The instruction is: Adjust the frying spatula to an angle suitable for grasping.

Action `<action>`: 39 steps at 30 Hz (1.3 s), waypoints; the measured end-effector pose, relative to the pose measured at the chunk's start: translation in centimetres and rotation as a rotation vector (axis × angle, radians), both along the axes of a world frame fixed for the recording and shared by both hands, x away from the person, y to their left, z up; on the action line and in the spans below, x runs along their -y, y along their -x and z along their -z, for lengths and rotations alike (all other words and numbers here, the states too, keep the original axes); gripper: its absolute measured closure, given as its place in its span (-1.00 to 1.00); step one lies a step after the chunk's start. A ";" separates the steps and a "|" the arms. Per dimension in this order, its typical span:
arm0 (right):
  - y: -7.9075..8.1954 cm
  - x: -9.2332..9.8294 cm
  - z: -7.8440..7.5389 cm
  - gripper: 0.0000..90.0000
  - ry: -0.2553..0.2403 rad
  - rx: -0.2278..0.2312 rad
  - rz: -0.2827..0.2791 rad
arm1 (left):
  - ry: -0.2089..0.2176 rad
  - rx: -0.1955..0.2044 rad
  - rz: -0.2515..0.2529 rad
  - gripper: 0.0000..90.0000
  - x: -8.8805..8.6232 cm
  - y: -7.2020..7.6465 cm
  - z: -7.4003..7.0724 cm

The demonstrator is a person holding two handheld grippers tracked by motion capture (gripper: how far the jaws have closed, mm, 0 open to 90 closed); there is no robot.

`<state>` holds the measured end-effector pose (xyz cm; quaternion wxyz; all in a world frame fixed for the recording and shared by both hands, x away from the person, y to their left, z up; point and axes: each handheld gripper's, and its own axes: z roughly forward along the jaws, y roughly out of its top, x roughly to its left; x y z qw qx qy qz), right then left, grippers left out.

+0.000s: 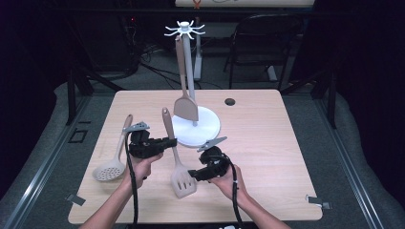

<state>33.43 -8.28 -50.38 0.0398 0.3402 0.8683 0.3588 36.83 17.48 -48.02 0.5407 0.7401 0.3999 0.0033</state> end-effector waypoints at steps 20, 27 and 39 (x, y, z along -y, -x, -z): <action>1.1 8.8 -0.5 -0.68 0.015 0.031 0.134 | -0.073 0.106 0.041 0.72 1.6 0.3 -1.8; 1.1 9.6 -0.2 -0.70 0.013 0.049 0.147 | -0.092 0.123 0.051 0.72 1.8 0.4 -2.1; 0.9 10.1 -0.1 -0.69 0.021 0.058 0.145 | -0.088 0.180 0.062 0.72 2.1 -0.1 -4.4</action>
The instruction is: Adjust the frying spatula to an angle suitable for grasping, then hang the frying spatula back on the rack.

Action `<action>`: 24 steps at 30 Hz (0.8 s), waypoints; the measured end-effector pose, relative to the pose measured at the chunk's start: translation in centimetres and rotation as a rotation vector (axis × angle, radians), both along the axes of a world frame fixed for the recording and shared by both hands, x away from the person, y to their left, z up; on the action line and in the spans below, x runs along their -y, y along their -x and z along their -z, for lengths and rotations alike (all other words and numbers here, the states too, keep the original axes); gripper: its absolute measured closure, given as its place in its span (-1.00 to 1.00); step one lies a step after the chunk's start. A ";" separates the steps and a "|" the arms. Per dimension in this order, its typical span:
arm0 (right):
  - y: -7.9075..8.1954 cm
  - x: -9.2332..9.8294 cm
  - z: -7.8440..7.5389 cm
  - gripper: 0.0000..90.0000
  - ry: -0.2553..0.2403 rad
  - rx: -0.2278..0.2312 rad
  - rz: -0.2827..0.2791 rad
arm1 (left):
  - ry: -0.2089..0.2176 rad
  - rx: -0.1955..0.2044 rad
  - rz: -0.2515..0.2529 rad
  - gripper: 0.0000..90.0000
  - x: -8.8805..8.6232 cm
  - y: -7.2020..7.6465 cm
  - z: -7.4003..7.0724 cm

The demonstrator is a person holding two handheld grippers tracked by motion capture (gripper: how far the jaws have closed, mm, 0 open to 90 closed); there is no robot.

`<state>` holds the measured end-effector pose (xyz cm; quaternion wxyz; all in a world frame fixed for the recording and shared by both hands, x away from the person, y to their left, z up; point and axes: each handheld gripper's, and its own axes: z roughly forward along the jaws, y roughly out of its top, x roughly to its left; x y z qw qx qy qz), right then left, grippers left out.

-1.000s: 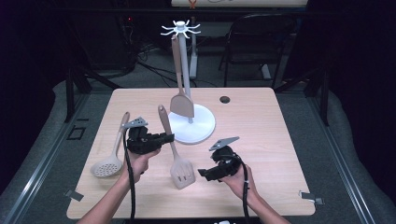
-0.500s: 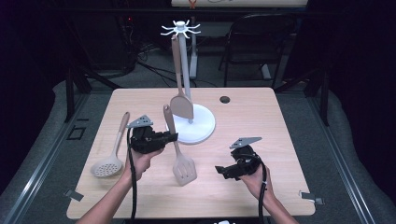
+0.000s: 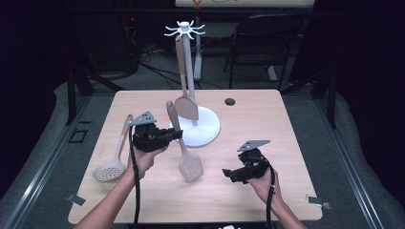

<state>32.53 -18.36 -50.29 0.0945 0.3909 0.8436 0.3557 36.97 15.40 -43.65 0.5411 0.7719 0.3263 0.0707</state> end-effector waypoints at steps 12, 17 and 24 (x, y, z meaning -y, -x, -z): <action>-0.3 -0.1 0.1 -0.68 -0.003 0.003 0.000 | -0.030 0.040 0.013 0.72 0.6 -0.9 -2.0; -0.3 0.0 0.3 -0.68 0.006 -0.004 -0.006 | -0.048 0.046 0.016 0.72 1.0 -1.4 -2.5; -0.5 0.1 0.5 -0.69 0.021 -0.009 -0.005 | -0.051 0.062 0.026 0.72 1.4 -1.9 -3.2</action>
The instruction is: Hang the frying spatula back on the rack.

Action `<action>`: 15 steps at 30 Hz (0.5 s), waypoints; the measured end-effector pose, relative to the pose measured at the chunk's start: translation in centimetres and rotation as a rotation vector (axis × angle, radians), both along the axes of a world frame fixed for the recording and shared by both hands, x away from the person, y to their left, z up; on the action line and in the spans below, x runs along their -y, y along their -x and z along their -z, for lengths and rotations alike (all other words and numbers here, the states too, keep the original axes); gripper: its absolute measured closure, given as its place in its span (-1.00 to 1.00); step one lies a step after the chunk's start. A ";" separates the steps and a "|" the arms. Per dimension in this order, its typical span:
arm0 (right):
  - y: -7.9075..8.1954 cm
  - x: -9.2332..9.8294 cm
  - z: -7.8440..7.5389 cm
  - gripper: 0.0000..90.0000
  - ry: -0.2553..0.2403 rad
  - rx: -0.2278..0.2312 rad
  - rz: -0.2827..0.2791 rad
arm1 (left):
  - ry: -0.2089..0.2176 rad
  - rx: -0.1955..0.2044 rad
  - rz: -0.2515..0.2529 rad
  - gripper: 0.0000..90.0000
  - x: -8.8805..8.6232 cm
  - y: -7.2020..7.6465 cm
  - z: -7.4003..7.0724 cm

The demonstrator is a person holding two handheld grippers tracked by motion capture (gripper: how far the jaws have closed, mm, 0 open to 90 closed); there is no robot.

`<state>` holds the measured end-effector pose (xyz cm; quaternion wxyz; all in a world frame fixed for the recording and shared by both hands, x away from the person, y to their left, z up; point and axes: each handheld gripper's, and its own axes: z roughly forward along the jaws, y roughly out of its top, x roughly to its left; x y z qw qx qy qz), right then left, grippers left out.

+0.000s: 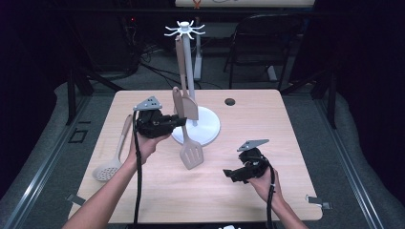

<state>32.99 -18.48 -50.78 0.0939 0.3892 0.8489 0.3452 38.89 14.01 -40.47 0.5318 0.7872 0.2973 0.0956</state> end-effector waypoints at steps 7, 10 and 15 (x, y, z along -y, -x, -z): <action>0.0 0.1 0.0 -0.69 -0.007 -0.002 0.005 | -0.007 0.019 0.003 0.72 0.4 -0.6 -0.8; 0.0 0.1 0.1 -0.69 -0.006 -0.006 0.003 | -0.011 0.027 0.008 0.72 0.5 -0.9 -1.2; 0.0 0.0 0.1 -0.69 -0.002 -0.014 -0.008 | -0.011 0.034 0.003 0.72 0.7 -1.4 -1.8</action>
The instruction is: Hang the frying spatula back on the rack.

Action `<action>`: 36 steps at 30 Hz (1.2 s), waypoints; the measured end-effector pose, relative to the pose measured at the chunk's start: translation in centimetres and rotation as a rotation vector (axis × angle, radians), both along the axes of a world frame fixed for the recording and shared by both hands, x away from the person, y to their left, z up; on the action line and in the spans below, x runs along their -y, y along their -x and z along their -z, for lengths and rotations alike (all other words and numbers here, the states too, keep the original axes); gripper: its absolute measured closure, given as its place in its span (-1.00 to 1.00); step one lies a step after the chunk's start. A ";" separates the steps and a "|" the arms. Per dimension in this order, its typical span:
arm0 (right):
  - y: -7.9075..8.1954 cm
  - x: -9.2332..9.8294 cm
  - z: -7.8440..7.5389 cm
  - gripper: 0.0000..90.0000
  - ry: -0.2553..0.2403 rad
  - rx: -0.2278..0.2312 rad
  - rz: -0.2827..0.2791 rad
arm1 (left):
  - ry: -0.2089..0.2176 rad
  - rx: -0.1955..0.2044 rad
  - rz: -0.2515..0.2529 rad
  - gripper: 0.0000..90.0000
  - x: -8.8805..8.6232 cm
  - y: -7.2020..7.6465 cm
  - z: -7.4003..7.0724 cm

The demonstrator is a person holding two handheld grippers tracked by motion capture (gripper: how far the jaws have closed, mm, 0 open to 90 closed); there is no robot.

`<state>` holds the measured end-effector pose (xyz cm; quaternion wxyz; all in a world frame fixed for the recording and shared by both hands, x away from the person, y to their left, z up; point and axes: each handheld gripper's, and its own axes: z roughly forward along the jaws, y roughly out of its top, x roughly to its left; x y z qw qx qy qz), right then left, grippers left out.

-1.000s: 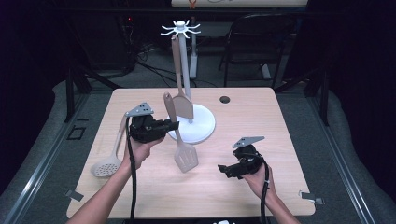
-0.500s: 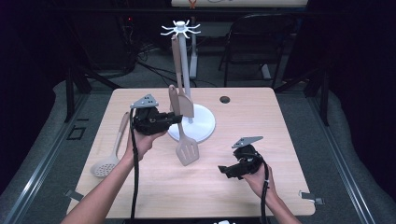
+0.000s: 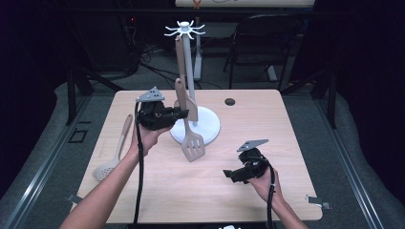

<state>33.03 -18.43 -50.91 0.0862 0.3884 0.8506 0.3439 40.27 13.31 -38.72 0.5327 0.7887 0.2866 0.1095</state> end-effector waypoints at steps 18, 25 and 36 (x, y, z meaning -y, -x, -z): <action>-0.1 0.1 0.1 -0.70 0.010 0.001 -0.002 | -0.014 0.020 -0.002 0.72 0.5 -1.3 -1.4; -0.1 0.1 0.1 -0.70 0.007 -0.007 -0.004 | -0.021 0.025 0.001 0.72 0.7 -1.9 -1.8; -0.2 0.2 0.1 -0.70 0.012 -0.012 -0.003 | -0.035 0.037 0.002 0.72 1.1 -2.5 -2.3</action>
